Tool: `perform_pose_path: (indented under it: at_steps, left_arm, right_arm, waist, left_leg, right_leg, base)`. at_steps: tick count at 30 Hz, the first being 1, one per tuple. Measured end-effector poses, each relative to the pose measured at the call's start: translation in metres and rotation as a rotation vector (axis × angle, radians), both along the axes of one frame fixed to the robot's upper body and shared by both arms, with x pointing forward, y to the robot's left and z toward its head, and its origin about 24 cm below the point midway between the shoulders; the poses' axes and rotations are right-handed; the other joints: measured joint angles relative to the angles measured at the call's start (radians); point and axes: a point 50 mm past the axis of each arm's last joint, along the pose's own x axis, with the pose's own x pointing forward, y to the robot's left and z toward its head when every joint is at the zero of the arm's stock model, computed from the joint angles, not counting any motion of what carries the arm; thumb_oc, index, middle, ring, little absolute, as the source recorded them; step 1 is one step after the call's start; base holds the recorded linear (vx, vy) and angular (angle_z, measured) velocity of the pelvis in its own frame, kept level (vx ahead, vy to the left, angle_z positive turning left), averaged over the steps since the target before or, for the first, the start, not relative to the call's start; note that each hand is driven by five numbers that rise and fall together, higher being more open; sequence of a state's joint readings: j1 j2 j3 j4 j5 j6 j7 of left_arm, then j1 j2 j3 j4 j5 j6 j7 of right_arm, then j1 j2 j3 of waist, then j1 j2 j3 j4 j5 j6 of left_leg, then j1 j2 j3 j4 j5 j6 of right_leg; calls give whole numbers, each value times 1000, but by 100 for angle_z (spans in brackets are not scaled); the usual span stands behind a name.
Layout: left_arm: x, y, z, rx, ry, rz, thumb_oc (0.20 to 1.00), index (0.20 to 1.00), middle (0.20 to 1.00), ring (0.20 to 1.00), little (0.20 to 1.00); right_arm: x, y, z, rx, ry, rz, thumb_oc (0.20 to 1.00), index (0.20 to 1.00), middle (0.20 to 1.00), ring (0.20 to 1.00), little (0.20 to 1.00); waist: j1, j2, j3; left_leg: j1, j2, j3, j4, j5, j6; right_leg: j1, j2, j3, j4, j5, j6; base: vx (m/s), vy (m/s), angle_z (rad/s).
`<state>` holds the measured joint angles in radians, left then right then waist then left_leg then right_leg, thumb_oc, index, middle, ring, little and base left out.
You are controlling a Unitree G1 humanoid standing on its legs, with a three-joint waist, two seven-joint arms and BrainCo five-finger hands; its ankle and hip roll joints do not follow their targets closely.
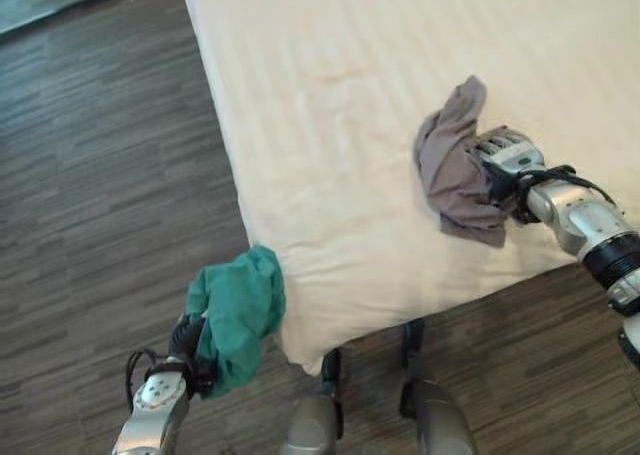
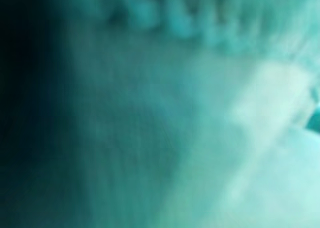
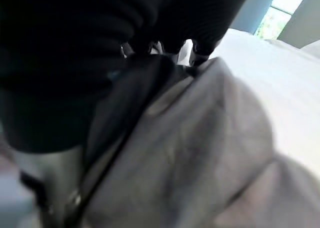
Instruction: Pick up bed clothes into laundry basket.
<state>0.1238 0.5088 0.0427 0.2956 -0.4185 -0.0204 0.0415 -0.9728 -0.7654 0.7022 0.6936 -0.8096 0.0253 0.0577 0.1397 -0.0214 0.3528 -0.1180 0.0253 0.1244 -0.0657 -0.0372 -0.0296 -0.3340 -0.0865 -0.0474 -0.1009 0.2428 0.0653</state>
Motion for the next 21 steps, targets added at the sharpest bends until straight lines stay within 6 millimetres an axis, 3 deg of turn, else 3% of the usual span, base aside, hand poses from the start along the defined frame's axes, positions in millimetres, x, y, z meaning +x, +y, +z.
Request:
perform_pose_path:
  at_steps: [1, 5, 9, 10, 12, 14, 15, 16, 17, 21]
  left_arm:
    - [2, -2, 2, -11, -15, 0, 200, 200, 200, 200, 200]
    - [5, -7, 6, -57, -63, 18, 200, 200, 200, 200, 200]
    - [3, -9, 6, -82, -81, 47, 200, 200, 200, 200, 200]
    - [-4, -4, 6, -83, -87, 81, 200, 200, 200, 200, 200]
    - [-4, -6, 5, -93, -91, 89, 200, 200, 200, 200, 200]
    - [-1, -9, 8, -99, -106, 76, 200, 200, 200, 200, 200]
    - [-5, -6, 13, -91, -129, 90, 200, 200, 200, 200, 200]
    - [2, -8, 19, -97, -158, 99, 200, 200, 200, 200, 200]
    - [7, -10, 24, -102, -188, 97, 200, 200, 200, 200, 200]
    - [17, -25, 33, -143, -248, 74, 200, 200, 200, 200, 200]
  right_arm:
    - [0, 0, 2, 14, -18, 1, 200, 200, 200, 200, 200]
    - [-14, 0, -7, 124, -45, 25, 200, 200, 200, 200, 200]
    - [-47, -20, -26, 416, -60, 2, 200, 200, 200, 200, 200]
    - [-62, -27, -42, 578, -38, -12, 200, 200, 200, 200, 200]
    - [-80, -38, -59, 740, -15, -50, 200, 200, 200, 200, 200]
    - [-105, -56, -79, 1027, -44, -133, 200, 200, 200, 200, 200]
    - [-125, -69, -102, 1270, -69, -245, 200, 200, 200, 200, 200]
    - [-152, -88, -124, 1699, -220, -384, 200, 200, 200, 200, 200]
    - [-159, -89, -133, 1833, -282, -433, 200, 200, 200, 200, 200]
    - [-177, -87, -147, 2012, -280, -456, 200, 200, 200, 200, 200]
  waist:
    - [1, 0, 0]
    - [-14, 1, 0]
    - [-24, 4, 2]
    - [-44, -7, 0]
    - [-64, -8, -1]
    - [-73, -9, -2]
    - [-99, -18, -10]
    - [-116, -14, -13]
    - [-138, -13, -19]
    - [-186, 9, -70]
  left_leg:
    - [0, 1, -1, -1, 0, 0]
    - [4, 2, 2, -3, -1, -1]
    - [33, 2, 1, -11, -3, -3]
    - [46, 2, 3, -19, -3, -4]
    - [58, -1, 3, -21, -4, -5]
    - [78, -1, 4, -24, -6, -5]
    - [92, 1, 16, -26, -13, -2]
    - [120, -2, 32, -27, -14, 2]
    - [141, 1, 39, -27, -20, 3]
    - [175, 4, 58, -30, -33, 10]
  right_leg:
    - [-1, 0, 0, 0, 0, 0]
    - [0, 7, 3, 0, 0, 0]
    - [25, 9, 2, 1, -5, 5]
    - [32, 9, 4, 0, -8, 9]
    - [43, 6, 6, 1, -11, 13]
    - [63, 6, 7, 0, -14, 16]
    - [67, 7, 25, 0, -21, 24]
    - [89, 6, 38, 0, -18, 15]
    - [104, 6, 46, 0, -21, 19]
    - [137, 8, 57, -4, -43, 25]
  base:
    - [0, 0, 0]
    - [45, 34, -3]
    - [16, 10, 0]
    - [59, 39, -4]
    - [60, 35, -1]
    - [73, 13, -8]
    - [145, 14, -34]
    - [112, 4, -44]
    - [65, -9, -28]
    - [34, -11, -15]
